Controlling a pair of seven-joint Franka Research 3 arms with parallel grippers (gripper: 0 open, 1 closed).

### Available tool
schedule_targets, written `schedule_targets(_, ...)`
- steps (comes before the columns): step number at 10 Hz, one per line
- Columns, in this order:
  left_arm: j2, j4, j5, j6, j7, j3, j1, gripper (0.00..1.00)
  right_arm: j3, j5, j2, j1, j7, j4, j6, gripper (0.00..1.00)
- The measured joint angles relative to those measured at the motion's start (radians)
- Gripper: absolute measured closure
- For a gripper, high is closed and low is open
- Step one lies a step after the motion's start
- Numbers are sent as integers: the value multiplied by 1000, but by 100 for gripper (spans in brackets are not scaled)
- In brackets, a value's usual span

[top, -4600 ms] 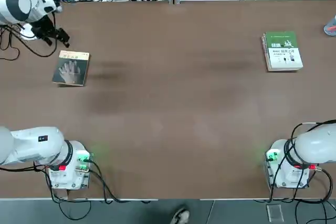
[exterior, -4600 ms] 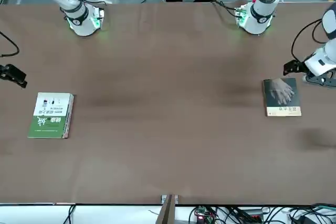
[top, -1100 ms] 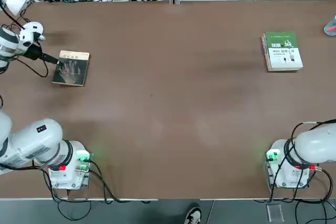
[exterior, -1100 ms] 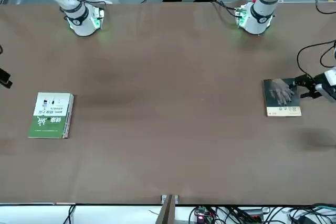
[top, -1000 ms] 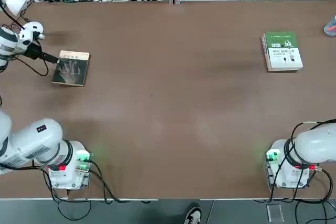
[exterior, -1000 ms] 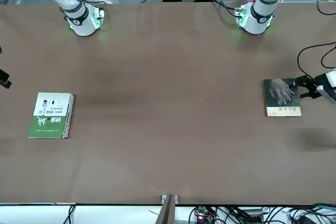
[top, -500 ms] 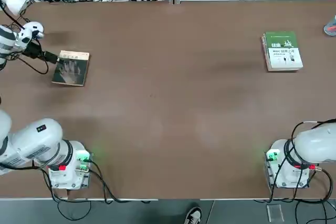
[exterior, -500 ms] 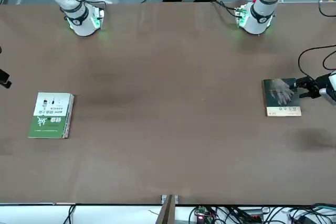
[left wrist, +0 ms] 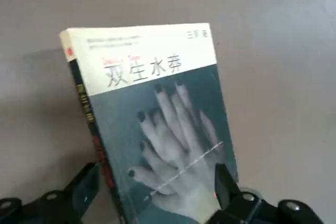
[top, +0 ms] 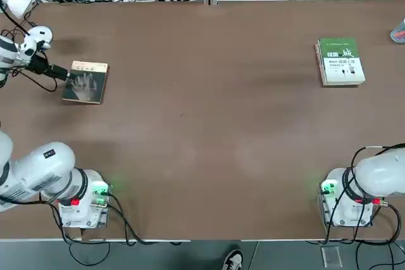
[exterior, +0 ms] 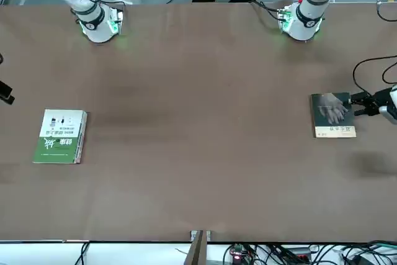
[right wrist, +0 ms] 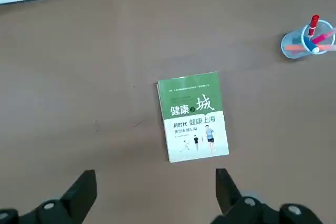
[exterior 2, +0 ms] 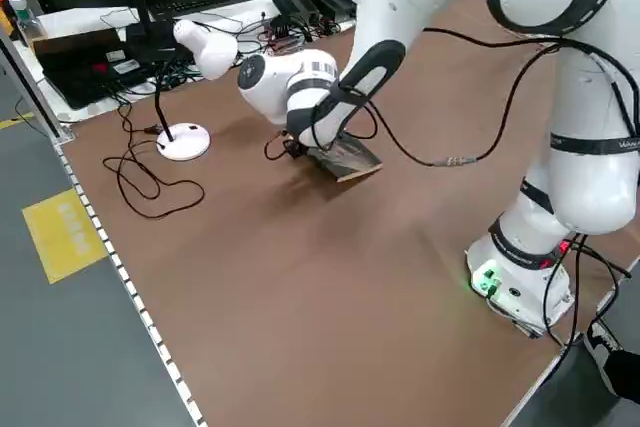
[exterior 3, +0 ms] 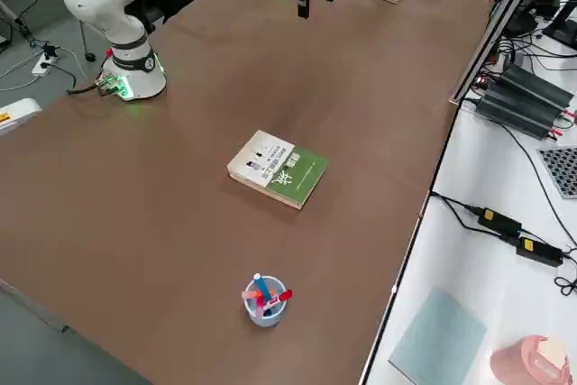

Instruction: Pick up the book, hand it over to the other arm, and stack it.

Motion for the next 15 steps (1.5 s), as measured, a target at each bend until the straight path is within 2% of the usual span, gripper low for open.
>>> schedule_targets(5,21,51,20,-24,1,1,8,3,1,0,0,0,0,0,0,0)
schedule_targets(10,97,115,27,-48,11,1,20,3,2,0,0,0,0,0,0,0)
schedule_targets(15,136,154,27,-51,17,1,20,4,2,1,0,0,0,0,2,0)
